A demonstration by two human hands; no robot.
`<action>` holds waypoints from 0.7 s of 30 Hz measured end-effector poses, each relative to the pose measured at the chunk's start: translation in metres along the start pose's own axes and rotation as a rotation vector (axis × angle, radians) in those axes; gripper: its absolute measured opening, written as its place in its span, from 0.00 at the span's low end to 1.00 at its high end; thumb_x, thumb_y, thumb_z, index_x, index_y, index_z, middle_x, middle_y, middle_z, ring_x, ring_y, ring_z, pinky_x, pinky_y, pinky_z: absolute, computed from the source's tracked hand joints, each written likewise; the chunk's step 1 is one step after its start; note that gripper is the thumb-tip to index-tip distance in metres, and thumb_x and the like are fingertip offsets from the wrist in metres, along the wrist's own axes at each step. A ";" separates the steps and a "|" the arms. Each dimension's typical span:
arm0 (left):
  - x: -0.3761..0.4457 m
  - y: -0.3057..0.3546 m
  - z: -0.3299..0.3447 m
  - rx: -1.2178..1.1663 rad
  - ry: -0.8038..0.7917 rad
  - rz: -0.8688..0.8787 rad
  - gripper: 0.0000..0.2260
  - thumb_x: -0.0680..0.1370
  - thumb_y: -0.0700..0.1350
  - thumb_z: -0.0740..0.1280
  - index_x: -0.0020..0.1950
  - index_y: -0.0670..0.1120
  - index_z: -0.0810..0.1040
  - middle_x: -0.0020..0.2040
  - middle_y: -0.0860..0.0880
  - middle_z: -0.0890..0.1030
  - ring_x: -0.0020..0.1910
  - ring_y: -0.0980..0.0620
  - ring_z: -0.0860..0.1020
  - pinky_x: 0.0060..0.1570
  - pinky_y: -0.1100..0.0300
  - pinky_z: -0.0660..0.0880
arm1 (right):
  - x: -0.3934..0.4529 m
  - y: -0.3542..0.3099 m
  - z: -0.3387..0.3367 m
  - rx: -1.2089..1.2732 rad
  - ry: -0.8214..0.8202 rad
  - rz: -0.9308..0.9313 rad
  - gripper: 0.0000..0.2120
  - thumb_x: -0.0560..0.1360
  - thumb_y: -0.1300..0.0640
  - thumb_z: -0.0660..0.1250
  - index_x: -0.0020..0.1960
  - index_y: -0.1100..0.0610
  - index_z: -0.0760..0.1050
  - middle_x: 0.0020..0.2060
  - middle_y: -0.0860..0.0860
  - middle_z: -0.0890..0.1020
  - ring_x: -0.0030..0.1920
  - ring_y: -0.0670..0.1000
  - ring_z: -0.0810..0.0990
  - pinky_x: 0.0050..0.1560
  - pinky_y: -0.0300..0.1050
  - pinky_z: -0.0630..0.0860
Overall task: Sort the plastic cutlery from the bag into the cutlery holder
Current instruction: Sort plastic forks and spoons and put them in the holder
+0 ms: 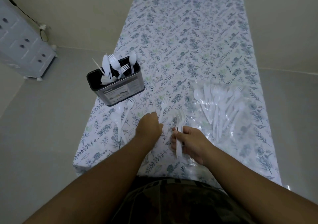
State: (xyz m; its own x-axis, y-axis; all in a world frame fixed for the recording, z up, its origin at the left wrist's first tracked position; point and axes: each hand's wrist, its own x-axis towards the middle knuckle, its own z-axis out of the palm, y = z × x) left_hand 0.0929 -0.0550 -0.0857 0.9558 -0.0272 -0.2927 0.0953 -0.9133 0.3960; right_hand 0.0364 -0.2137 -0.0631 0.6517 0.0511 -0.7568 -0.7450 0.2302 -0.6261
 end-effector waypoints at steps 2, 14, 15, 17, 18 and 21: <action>0.001 0.006 -0.001 0.020 -0.001 -0.011 0.05 0.78 0.44 0.66 0.47 0.42 0.77 0.43 0.46 0.78 0.43 0.46 0.78 0.37 0.58 0.70 | 0.001 -0.001 -0.004 0.002 -0.003 -0.007 0.08 0.81 0.63 0.67 0.57 0.66 0.81 0.41 0.61 0.81 0.39 0.57 0.80 0.50 0.56 0.84; -0.081 0.002 -0.020 -0.377 0.050 0.102 0.05 0.75 0.46 0.72 0.49 0.48 0.85 0.29 0.57 0.76 0.30 0.63 0.76 0.33 0.74 0.69 | 0.006 -0.009 0.018 -0.099 -0.019 -0.095 0.09 0.82 0.60 0.67 0.56 0.64 0.81 0.45 0.62 0.86 0.44 0.59 0.87 0.47 0.56 0.86; -0.081 -0.004 -0.020 -0.375 0.060 0.108 0.04 0.75 0.45 0.72 0.48 0.48 0.85 0.28 0.56 0.76 0.29 0.60 0.75 0.33 0.72 0.69 | 0.007 -0.008 0.023 -0.119 -0.029 -0.096 0.09 0.82 0.59 0.67 0.56 0.63 0.82 0.47 0.64 0.86 0.47 0.61 0.87 0.51 0.60 0.85; -0.082 -0.014 -0.021 -0.359 0.080 0.132 0.05 0.76 0.44 0.70 0.45 0.45 0.84 0.30 0.53 0.78 0.31 0.55 0.76 0.34 0.65 0.71 | 0.008 -0.005 0.034 -0.144 -0.047 -0.100 0.08 0.81 0.59 0.69 0.54 0.64 0.82 0.50 0.68 0.85 0.46 0.62 0.87 0.52 0.60 0.85; -0.082 -0.019 -0.023 -0.337 0.082 0.156 0.06 0.76 0.44 0.69 0.43 0.44 0.83 0.31 0.51 0.79 0.31 0.54 0.76 0.34 0.63 0.71 | 0.008 -0.004 0.040 -0.149 -0.056 -0.094 0.08 0.80 0.60 0.69 0.54 0.64 0.82 0.50 0.67 0.85 0.45 0.60 0.86 0.49 0.57 0.85; -0.080 -0.035 -0.032 -0.269 0.034 0.266 0.11 0.77 0.44 0.67 0.35 0.45 0.75 0.29 0.51 0.76 0.29 0.54 0.72 0.32 0.67 0.65 | 0.009 0.001 0.054 -0.174 -0.109 -0.044 0.08 0.80 0.60 0.70 0.55 0.64 0.83 0.48 0.64 0.87 0.46 0.59 0.88 0.48 0.53 0.84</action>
State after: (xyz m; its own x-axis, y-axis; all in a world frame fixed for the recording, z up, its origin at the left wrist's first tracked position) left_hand 0.0216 -0.0082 -0.0482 0.9652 -0.2314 -0.1220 -0.0921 -0.7369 0.6697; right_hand 0.0492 -0.1606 -0.0599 0.6887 0.1512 -0.7091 -0.7226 0.0638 -0.6883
